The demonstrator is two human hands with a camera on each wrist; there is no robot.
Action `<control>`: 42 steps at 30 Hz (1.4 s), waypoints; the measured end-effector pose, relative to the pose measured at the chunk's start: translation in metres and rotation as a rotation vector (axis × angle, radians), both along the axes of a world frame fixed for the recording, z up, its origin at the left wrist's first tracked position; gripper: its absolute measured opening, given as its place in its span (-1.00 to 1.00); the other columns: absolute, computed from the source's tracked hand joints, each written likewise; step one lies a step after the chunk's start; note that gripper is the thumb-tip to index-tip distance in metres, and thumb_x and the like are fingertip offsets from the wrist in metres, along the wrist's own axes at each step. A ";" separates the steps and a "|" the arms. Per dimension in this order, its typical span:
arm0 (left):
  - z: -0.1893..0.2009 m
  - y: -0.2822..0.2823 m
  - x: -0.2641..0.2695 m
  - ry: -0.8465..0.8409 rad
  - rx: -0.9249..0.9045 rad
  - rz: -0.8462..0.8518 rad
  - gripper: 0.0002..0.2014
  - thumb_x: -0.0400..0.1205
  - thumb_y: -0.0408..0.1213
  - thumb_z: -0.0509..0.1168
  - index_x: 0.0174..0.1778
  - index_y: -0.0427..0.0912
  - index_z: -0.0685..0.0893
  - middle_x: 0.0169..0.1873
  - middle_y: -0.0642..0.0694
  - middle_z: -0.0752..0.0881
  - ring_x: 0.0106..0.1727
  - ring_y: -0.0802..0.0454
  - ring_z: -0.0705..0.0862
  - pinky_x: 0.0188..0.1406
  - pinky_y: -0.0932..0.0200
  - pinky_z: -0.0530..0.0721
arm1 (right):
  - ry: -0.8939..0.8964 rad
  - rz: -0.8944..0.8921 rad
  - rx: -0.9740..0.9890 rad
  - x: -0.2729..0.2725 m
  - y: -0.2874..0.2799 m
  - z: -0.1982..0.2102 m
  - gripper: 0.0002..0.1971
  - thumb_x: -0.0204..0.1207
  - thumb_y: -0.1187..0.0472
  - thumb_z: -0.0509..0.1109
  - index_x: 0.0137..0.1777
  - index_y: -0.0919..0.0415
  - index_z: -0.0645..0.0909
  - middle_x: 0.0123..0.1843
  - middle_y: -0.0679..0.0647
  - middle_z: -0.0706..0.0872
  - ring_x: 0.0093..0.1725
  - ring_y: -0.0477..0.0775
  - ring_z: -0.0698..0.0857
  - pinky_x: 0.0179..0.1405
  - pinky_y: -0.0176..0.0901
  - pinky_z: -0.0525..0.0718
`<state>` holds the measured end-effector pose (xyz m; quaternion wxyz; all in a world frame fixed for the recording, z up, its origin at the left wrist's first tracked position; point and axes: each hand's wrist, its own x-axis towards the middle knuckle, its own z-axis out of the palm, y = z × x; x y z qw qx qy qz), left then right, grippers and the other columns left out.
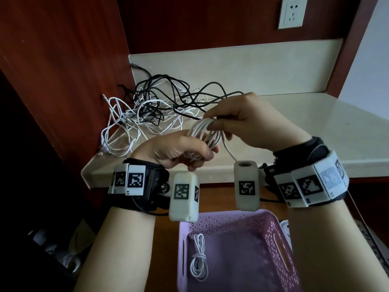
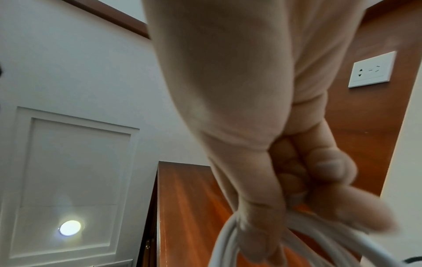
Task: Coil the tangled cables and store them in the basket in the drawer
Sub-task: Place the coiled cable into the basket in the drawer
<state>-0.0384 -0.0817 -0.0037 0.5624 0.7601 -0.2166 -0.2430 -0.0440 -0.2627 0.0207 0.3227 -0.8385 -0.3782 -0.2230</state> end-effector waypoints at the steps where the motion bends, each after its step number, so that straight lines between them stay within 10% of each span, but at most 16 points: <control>1: 0.001 -0.001 -0.001 -0.022 0.006 0.027 -0.74 0.22 -0.40 0.43 -0.18 -0.30 0.63 -0.42 -0.12 0.58 -0.55 0.05 0.51 -0.61 0.27 0.46 | 0.009 0.000 0.010 0.001 0.000 0.000 -0.83 0.48 0.31 0.48 0.05 0.25 0.77 -0.36 -0.31 0.62 -0.45 0.00 0.65 -0.41 -0.35 0.59; 9: 0.006 -0.013 0.001 -0.258 0.235 0.254 -0.75 0.42 -0.59 0.43 -0.46 -0.28 0.53 -0.65 -0.12 0.57 -0.62 0.00 0.61 -0.64 0.34 0.47 | 0.081 -0.094 0.040 0.005 0.001 -0.007 -0.79 0.42 0.30 0.45 0.05 0.14 0.75 -0.21 -0.04 0.57 -0.28 -0.19 0.53 -0.31 -0.47 0.44; 15: 0.006 -0.030 -0.005 -0.522 0.476 0.384 -0.77 0.47 -0.48 0.34 -0.41 -0.10 0.50 -0.51 -0.11 0.63 -0.63 0.04 0.62 -0.64 0.29 0.56 | 0.153 -0.344 0.132 0.012 0.029 -0.016 -0.48 0.58 -0.33 0.07 -0.27 0.14 0.43 -0.31 0.04 0.57 -0.23 0.15 0.53 -0.22 -0.02 0.44; 24: 0.005 -0.030 -0.006 -0.841 0.663 0.432 -0.85 0.50 -0.26 0.34 -0.03 -0.09 0.69 -0.25 -0.09 0.67 -0.08 -0.17 0.66 -0.29 0.20 0.38 | 0.300 -0.311 0.245 0.015 0.037 -0.021 -0.47 0.66 -0.04 0.19 -0.53 0.16 0.25 -0.54 0.02 0.34 -0.46 0.01 0.34 -0.42 -0.13 0.30; 31: 0.004 -0.023 -0.001 -0.735 0.709 0.375 -0.69 0.39 -0.41 0.36 -0.45 0.00 0.37 -0.43 0.03 0.51 -0.42 0.06 0.53 -0.57 0.23 0.32 | 0.277 -0.352 0.221 0.020 0.037 -0.028 -0.48 0.64 0.00 0.18 -0.49 0.33 0.38 -0.51 0.23 0.45 -0.39 0.16 0.43 -0.35 -0.02 0.41; 42: 0.000 -0.026 0.004 -0.752 0.655 0.391 -0.83 0.40 -0.31 0.43 -0.19 -0.24 0.60 -0.33 -0.06 0.60 -0.37 0.01 0.58 -0.47 0.18 0.44 | 0.144 -0.541 0.195 0.025 0.041 -0.033 -0.39 0.65 0.02 0.21 -0.65 0.17 0.17 -0.64 0.03 0.26 -0.41 0.17 0.30 -0.38 -0.11 0.24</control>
